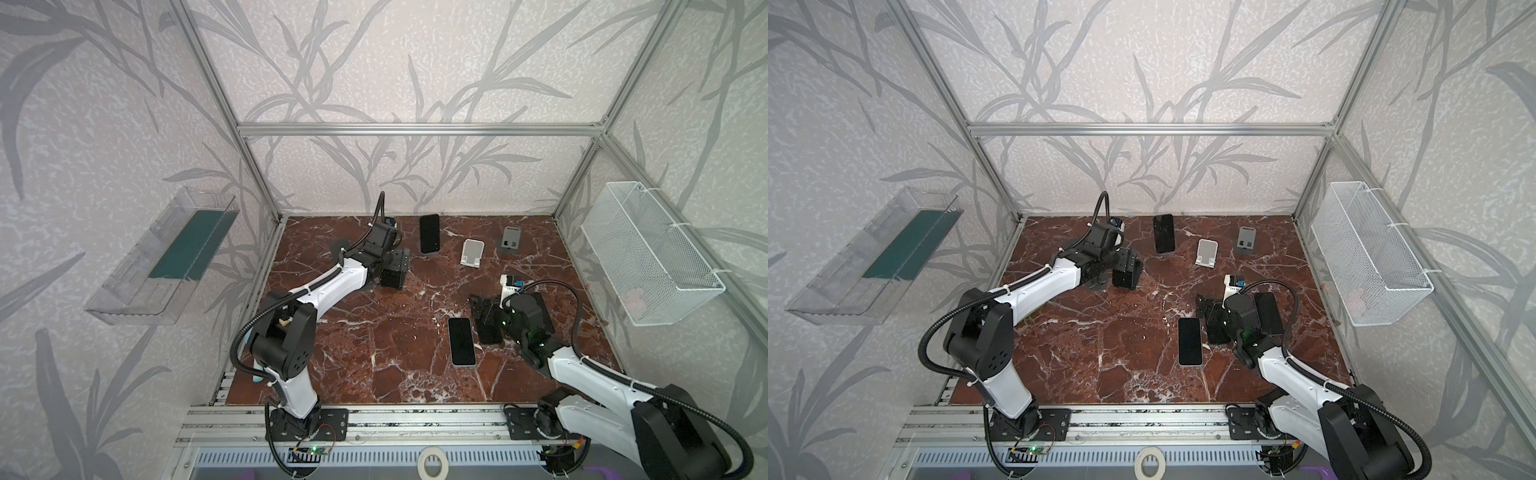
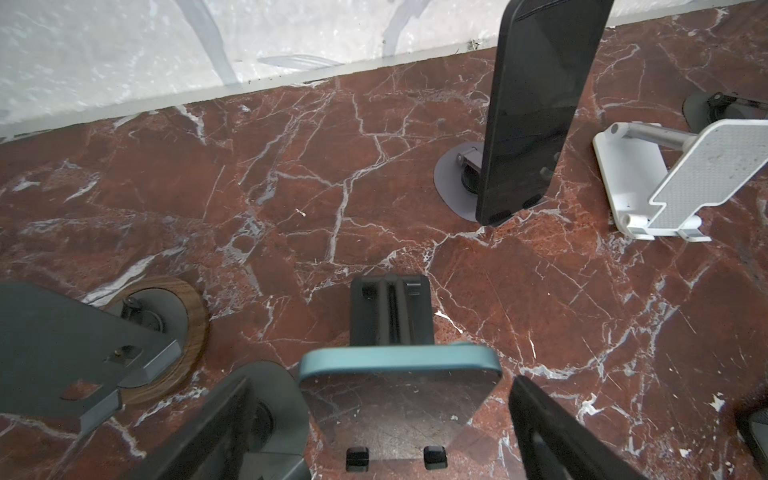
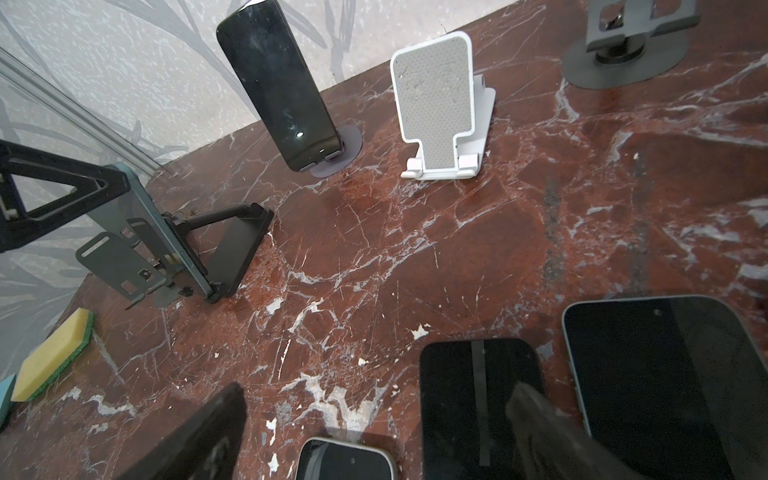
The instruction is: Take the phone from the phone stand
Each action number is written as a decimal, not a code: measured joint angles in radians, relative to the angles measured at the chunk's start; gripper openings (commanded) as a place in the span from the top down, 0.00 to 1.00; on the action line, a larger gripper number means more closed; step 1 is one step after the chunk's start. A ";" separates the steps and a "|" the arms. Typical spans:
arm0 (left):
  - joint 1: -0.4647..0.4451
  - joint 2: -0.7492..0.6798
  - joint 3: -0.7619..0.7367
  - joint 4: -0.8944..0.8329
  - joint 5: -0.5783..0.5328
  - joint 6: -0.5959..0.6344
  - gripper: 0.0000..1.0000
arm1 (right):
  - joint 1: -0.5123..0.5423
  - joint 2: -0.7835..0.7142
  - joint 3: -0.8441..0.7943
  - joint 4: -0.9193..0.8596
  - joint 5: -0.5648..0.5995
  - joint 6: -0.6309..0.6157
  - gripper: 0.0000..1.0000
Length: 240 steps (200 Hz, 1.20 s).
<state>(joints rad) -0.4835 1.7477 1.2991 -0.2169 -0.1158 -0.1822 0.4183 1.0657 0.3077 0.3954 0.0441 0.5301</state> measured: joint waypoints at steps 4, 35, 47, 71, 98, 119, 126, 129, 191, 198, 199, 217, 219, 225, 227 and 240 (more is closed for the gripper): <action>0.000 0.000 0.001 0.001 -0.002 -0.001 0.06 | 0.000 0.000 0.000 0.000 0.000 0.000 0.02; -0.001 0.006 0.004 0.013 -0.001 -0.011 0.10 | 0.000 0.000 0.000 0.000 -0.001 0.000 0.02; -0.001 0.013 0.004 0.016 0.005 -0.020 0.11 | 0.000 0.000 0.000 0.000 -0.001 0.001 0.02; -0.002 0.033 0.011 0.014 0.011 -0.035 0.14 | 0.000 0.000 0.000 0.000 -0.002 0.002 0.02; -0.006 0.040 0.013 0.010 0.011 -0.047 0.18 | 0.000 0.000 0.000 -0.001 -0.005 0.004 0.02; -0.006 0.040 0.013 0.012 0.007 -0.055 0.21 | 0.000 0.000 0.002 -0.004 -0.005 0.005 0.02; -0.006 0.040 0.013 0.013 0.006 -0.056 0.22 | 0.000 0.000 0.003 -0.004 -0.005 0.005 0.02; -0.006 0.040 0.013 0.014 0.005 -0.057 0.22 | 0.000 0.000 0.003 -0.004 -0.005 0.005 0.02; -0.007 0.042 0.013 0.023 0.000 -0.066 0.22 | 0.000 0.000 0.003 -0.005 -0.008 0.005 0.02; -0.007 0.042 0.013 0.023 0.000 -0.068 0.22 | 0.000 0.000 0.003 -0.005 -0.007 0.005 0.02; -0.007 0.042 0.013 0.023 0.000 -0.068 0.22 | 0.000 0.000 0.003 -0.005 -0.008 0.005 0.02; -0.008 0.044 0.013 0.028 0.000 -0.075 0.21 | 0.000 0.000 0.003 -0.005 -0.007 0.008 0.02; -0.007 0.044 0.013 0.029 0.000 -0.076 0.21 | 0.000 0.000 0.003 -0.006 -0.007 0.008 0.02; -0.007 0.045 0.013 0.031 0.000 -0.079 0.21 | 0.000 0.000 0.003 -0.006 -0.007 0.008 0.02; -0.008 0.046 0.013 0.032 -0.001 -0.080 0.21 | 0.000 0.000 0.003 -0.006 -0.007 0.008 0.02; -0.009 0.050 0.013 0.038 -0.007 -0.087 0.20 | 0.000 0.000 0.003 -0.007 -0.007 0.009 0.02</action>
<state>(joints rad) -0.4927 1.7981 1.3121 -0.1791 -0.1226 -0.2687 0.4183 1.0657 0.3111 0.3882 0.0368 0.5392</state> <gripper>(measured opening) 0.797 0.981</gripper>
